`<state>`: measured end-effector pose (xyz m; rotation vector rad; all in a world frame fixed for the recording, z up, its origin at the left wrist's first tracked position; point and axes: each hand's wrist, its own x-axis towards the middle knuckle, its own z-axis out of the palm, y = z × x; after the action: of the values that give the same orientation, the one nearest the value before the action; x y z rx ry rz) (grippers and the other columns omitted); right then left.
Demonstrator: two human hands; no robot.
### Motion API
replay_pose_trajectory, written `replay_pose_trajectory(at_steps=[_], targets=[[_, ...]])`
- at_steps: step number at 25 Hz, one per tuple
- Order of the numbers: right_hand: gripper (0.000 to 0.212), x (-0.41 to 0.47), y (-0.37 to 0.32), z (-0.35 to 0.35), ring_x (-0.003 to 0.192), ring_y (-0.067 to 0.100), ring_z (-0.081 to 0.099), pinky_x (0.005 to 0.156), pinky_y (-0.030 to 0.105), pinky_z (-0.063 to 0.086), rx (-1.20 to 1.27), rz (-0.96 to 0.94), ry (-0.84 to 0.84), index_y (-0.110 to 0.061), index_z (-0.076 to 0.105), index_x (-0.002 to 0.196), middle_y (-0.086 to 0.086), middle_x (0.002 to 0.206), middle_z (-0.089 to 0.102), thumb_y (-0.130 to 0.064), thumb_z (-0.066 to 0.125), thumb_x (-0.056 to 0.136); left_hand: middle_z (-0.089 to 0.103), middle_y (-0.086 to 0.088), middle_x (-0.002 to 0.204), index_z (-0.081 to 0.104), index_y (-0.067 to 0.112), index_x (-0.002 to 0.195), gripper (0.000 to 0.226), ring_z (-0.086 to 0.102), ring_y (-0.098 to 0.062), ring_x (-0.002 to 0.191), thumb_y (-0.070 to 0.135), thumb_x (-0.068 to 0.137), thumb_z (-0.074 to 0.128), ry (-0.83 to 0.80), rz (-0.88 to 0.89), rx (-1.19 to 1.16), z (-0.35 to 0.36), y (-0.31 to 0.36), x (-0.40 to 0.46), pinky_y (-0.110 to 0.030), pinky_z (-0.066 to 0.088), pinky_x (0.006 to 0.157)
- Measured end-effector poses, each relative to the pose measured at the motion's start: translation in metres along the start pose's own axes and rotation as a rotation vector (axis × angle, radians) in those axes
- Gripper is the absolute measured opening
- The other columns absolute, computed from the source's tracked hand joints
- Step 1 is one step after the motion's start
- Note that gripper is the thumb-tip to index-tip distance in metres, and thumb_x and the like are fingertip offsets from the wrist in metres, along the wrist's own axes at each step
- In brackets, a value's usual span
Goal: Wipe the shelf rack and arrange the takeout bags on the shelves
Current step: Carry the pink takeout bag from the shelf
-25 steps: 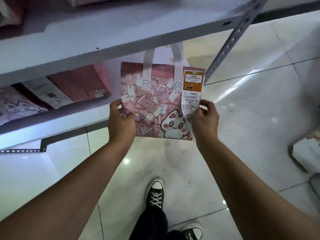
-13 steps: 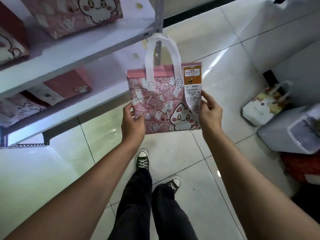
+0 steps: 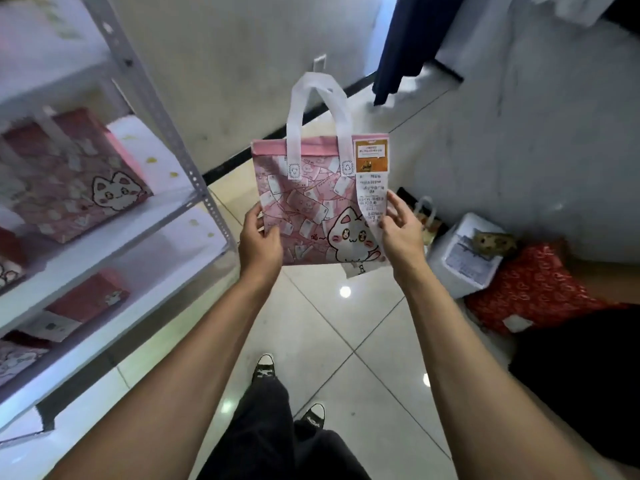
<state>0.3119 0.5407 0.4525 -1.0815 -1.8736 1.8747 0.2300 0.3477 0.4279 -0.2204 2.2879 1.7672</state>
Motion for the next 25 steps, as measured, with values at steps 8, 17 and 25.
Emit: replay_pose_trajectory(at_steps=[8,17,25], targets=[[0.043,0.038,-0.108,-0.082,0.089,0.01,0.072,0.08,0.04,0.063,0.044,-0.125,0.228,-0.032,0.052,0.142,-0.013,0.099,0.07,-0.019,0.055,0.101,0.066,0.002,0.113,0.051,0.026,0.138,0.04,0.068,-0.016,0.098,0.019,0.099,0.052,-0.24,0.185,-0.108,0.093,0.141,0.024,-0.046,0.062,0.082],[0.039,0.107,-0.2,-0.158,0.107,0.004,0.062,0.098,0.035,0.055,0.016,-0.293,0.516,-0.019,0.054,0.14,-0.003,0.129,0.065,-0.026,0.055,0.102,0.064,-0.001,0.121,0.044,0.021,0.145,0.042,0.066,-0.02,0.108,0.021,0.103,0.052,-0.594,0.323,-0.151,0.208,0.275,0.073,-0.049,0.06,0.088],[0.035,0.17,-0.247,-0.21,0.108,0.002,0.064,0.09,0.025,0.056,0.054,-0.391,0.676,-0.022,0.059,0.136,-0.014,0.115,0.068,-0.021,0.056,0.102,0.067,0.007,0.112,0.044,0.026,0.145,0.043,0.072,-0.006,0.09,0.02,0.103,0.052,-0.787,0.435,-0.152,0.299,0.35,0.112,-0.034,0.064,0.071]])
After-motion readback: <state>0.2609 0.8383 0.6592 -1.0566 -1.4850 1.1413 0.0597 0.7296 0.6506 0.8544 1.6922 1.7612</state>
